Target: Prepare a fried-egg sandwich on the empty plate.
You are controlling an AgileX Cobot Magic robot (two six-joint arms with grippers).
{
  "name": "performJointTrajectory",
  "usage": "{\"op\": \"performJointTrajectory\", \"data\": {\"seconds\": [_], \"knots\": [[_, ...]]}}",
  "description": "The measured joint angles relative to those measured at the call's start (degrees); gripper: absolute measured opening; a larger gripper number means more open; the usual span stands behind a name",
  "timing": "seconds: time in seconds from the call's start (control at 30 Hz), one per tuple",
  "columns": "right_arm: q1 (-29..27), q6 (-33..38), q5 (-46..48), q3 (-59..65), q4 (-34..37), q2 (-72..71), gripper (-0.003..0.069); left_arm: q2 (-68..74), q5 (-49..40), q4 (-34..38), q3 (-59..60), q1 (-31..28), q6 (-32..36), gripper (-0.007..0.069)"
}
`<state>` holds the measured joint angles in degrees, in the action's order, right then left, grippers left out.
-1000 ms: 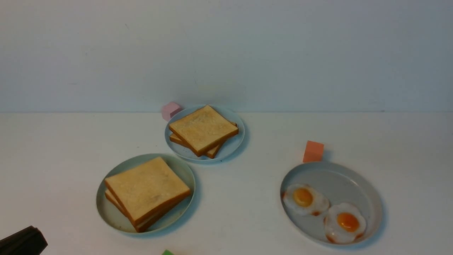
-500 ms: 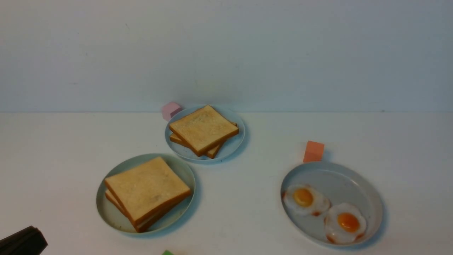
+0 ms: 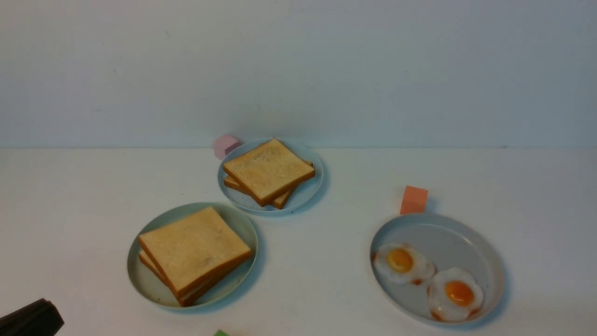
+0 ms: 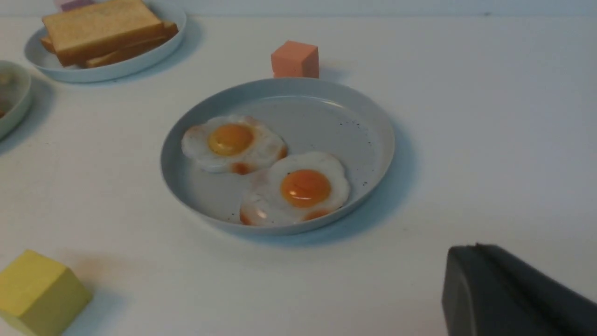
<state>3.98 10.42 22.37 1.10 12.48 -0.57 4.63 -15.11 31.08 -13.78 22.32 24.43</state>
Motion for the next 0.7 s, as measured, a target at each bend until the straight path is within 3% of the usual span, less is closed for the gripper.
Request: {"op": "performJointTrajectory", "data": {"seconds": [0.7], "knots": [[0.0, 0.0, 0.0, 0.0, 0.0, 0.0, -0.0005, 0.0, 0.0, 0.0, 0.0, 0.0, 0.0, 0.0008]]}}
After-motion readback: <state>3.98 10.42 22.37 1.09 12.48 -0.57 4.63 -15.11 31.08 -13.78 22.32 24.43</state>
